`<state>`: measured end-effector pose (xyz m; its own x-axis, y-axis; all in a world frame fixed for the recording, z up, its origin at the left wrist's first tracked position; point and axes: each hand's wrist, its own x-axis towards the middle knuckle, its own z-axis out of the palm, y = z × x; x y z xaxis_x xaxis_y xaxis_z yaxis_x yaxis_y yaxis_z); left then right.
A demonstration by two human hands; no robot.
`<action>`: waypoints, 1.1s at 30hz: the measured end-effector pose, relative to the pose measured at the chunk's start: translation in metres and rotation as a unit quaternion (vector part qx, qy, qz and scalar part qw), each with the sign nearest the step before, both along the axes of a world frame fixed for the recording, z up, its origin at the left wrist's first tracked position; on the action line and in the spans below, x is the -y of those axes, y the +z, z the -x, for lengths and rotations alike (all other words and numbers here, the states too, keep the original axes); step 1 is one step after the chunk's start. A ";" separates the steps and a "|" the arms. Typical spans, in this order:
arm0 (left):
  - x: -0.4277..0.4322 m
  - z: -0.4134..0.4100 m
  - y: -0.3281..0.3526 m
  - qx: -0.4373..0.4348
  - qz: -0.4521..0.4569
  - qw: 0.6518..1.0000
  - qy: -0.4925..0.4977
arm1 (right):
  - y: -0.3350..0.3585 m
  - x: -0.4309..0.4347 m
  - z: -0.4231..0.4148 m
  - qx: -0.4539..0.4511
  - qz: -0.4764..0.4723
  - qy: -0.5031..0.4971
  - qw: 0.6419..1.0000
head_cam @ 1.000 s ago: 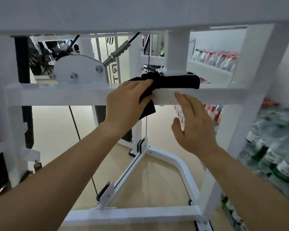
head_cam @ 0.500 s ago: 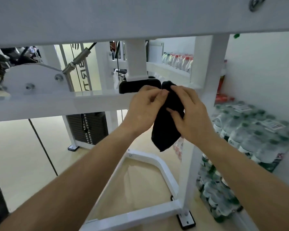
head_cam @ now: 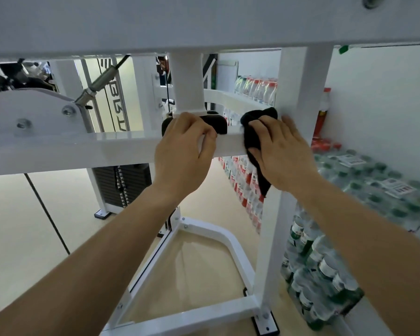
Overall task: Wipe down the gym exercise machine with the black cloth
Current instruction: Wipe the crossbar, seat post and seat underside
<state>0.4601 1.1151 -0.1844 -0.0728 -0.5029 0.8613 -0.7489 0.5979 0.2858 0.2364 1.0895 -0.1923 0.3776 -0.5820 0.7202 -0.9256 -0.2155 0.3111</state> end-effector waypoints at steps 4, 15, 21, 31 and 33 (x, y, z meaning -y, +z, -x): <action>0.000 -0.007 -0.006 0.028 0.023 0.999 0.007 | -0.003 -0.001 0.012 -0.010 0.023 -0.028 0.999; -0.016 -0.088 -0.025 0.076 0.027 0.993 0.091 | -0.059 -0.005 -0.102 0.175 0.013 0.011 0.985; -0.028 -0.123 -0.028 0.060 0.012 0.992 0.112 | -0.073 -0.005 -0.121 0.211 0.025 0.033 0.977; -0.052 -0.177 -0.024 0.052 0.004 0.987 0.149 | -0.050 -0.019 -0.211 0.005 0.047 0.183 0.982; -0.058 -0.196 -0.022 0.038 0.008 0.985 0.169 | -0.042 -0.020 -0.237 -0.031 0.042 0.200 0.978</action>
<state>0.6564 1.1734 -0.2068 0.0312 -0.4959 0.8678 -0.9245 0.3156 0.2136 0.4730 1.1093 -0.2344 0.6076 -0.3182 0.7277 -0.7514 -0.5272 0.3968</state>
